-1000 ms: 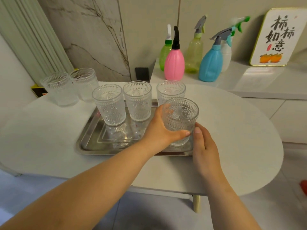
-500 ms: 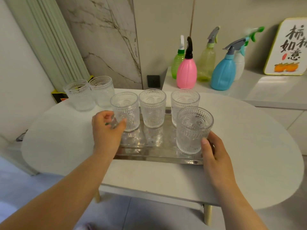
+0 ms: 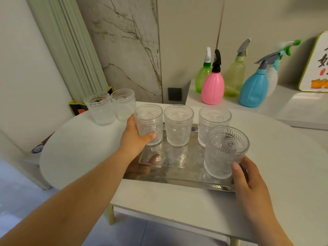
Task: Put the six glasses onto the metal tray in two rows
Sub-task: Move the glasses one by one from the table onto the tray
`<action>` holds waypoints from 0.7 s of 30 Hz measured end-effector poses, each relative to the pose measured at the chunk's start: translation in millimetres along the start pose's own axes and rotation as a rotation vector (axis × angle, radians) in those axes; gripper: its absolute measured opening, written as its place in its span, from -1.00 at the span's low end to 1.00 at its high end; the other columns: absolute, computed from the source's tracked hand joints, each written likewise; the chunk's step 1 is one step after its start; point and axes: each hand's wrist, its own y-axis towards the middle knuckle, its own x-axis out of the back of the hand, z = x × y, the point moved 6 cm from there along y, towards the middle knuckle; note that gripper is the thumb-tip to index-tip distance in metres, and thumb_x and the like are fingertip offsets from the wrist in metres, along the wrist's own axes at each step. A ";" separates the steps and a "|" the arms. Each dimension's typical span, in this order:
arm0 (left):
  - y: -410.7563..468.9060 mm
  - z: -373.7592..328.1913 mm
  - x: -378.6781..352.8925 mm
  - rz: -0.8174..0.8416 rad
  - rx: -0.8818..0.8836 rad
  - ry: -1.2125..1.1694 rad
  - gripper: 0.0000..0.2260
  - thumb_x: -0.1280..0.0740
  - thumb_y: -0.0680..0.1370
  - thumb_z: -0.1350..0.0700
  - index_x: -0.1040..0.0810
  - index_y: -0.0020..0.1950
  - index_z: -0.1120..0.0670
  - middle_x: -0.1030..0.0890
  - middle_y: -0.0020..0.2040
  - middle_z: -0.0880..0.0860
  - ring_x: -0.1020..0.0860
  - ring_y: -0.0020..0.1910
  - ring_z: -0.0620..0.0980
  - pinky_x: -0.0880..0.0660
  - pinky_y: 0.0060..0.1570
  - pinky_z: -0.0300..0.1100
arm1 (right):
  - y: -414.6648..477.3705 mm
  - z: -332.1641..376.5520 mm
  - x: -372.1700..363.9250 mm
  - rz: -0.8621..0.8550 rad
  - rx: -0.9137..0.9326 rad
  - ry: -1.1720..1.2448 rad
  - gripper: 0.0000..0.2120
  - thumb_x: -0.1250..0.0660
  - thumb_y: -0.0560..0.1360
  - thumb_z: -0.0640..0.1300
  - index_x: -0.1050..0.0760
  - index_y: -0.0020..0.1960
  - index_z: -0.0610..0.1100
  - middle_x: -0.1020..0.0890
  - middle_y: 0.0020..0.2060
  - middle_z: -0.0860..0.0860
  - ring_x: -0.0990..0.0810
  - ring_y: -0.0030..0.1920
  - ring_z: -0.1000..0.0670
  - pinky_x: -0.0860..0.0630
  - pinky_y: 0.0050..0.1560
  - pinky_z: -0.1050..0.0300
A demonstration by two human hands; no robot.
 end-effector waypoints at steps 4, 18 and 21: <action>1.5 0.6 3.3 0.058 -0.006 0.015 -0.19 -0.46 0.30 0.17 -0.05 0.40 -0.03 -0.31 0.40 0.06 -0.33 0.33 0.06 -0.28 0.28 -0.06 | 0.5 -1.3 0.5 0.021 -0.012 -0.002 -0.56 -0.09 0.36 0.03 -0.42 0.19 -0.08 -0.51 -0.15 0.01 -0.47 -0.11 -0.05 -0.28 -0.20 0.44; 57.1 -36.0 89.3 -0.251 -0.249 0.485 -0.60 -0.34 0.40 0.18 -0.40 0.22 0.17 -0.43 0.23 0.25 -0.39 0.22 0.18 -0.28 0.20 -0.08 | 0.0 5.7 -3.1 0.056 0.071 -0.006 -0.72 -0.30 0.40 -0.08 -0.39 0.09 0.09 -0.45 -0.11 0.33 -0.42 -0.15 0.30 -0.27 -0.19 0.65; 84.7 -36.8 78.5 -0.160 -0.200 0.623 -0.45 -0.37 0.40 0.06 -0.27 0.32 0.14 -0.32 0.34 0.24 -0.28 0.33 0.20 -0.22 0.31 0.01 | 1.4 9.6 -5.7 0.096 0.123 -0.040 -0.65 -0.41 0.35 -0.16 -0.37 -0.08 0.23 -0.46 -0.18 0.33 -0.42 -0.17 0.51 -0.26 -0.22 0.67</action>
